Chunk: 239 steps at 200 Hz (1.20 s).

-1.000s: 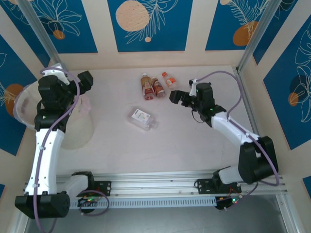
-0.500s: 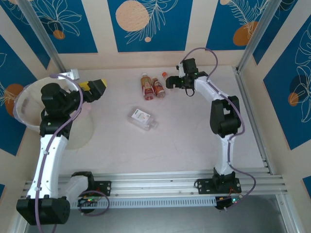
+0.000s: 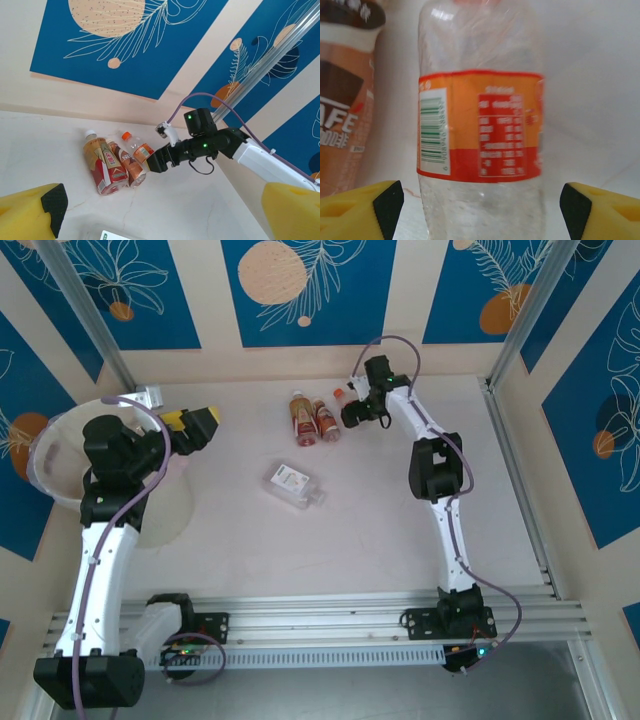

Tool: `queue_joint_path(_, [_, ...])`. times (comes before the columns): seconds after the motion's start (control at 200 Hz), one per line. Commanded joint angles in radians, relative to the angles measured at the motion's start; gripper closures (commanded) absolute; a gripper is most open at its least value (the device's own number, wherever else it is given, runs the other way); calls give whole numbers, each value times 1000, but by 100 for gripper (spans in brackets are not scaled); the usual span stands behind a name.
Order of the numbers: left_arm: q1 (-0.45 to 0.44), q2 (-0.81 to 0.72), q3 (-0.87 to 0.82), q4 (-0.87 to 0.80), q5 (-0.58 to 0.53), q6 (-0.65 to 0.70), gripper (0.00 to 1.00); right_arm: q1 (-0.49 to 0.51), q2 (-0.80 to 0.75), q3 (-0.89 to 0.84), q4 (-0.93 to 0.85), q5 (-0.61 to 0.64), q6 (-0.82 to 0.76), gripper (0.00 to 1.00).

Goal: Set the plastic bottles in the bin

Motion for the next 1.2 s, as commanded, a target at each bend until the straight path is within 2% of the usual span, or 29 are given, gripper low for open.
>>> queue_joint_path(0.0, [-6,4,-10,2,16,14,0,23,30,39,-58,19,-63,17])
queue_joint_path(0.075, [-6,8,-11,3,16,11,0,30,51,53,-53,57,-50,22])
queue_joint_path(0.265, [-6,8,-7,-7,30,10,0,30,19,28,-11,129,19,48])
queue_joint_path(0.35, [-7,11,-9,9,49,-7,0,31,-69,-85,55,142,39,55])
queue_joint_path(0.45, [-26,20,-7,30,71,-27,0,34,-248,-321,202,160,68,61])
queue_joint_path(0.685, [-199,84,17,30,32,-8,0,43,-723,-876,472,130,174,65])
queue_joint_path(0.83, [-302,170,14,114,33,-69,0,57,-993,-1145,559,4,269,65])
queue_joint_path(1.03, [-415,295,27,219,28,-142,0,76,-1277,-1400,637,-252,346,64])
queue_joint_path(1.19, [-471,394,54,304,28,-216,0,134,-1413,-1530,701,-324,359,63])
